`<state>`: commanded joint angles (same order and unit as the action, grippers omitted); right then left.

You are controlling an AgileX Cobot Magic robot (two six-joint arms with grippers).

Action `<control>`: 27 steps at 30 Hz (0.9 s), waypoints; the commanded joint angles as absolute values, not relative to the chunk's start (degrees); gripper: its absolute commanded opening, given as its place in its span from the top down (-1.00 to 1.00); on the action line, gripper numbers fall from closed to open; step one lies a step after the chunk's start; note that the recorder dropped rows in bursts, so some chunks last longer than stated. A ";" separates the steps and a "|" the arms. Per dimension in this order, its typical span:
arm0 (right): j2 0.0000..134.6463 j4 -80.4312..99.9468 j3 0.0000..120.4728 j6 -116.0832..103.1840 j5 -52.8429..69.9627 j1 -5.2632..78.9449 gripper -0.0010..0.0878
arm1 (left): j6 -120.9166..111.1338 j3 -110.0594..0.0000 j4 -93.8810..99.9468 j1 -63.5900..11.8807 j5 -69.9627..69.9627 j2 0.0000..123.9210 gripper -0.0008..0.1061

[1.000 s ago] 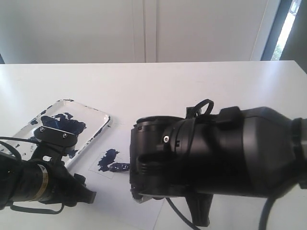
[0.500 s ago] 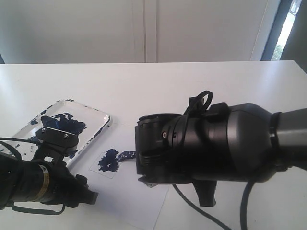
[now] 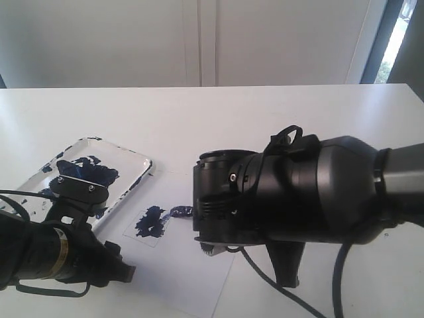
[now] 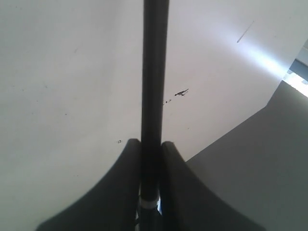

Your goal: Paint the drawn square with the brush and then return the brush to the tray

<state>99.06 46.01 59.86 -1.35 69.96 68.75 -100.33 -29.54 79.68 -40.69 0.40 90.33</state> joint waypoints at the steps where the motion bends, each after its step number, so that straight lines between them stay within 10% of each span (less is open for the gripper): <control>1: 99.06 46.01 59.86 -1.35 69.96 69.26 0.98 | -100.33 -29.54 79.68 -40.69 0.40 90.33 -0.21; 27: 100.05 48.73 59.86 -1.33 69.96 73.60 0.98 | -100.22 -29.54 79.68 -40.69 0.40 90.33 -0.21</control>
<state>100.05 48.73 59.86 -1.33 69.96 73.60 -100.22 -29.54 79.68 -40.69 0.40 90.33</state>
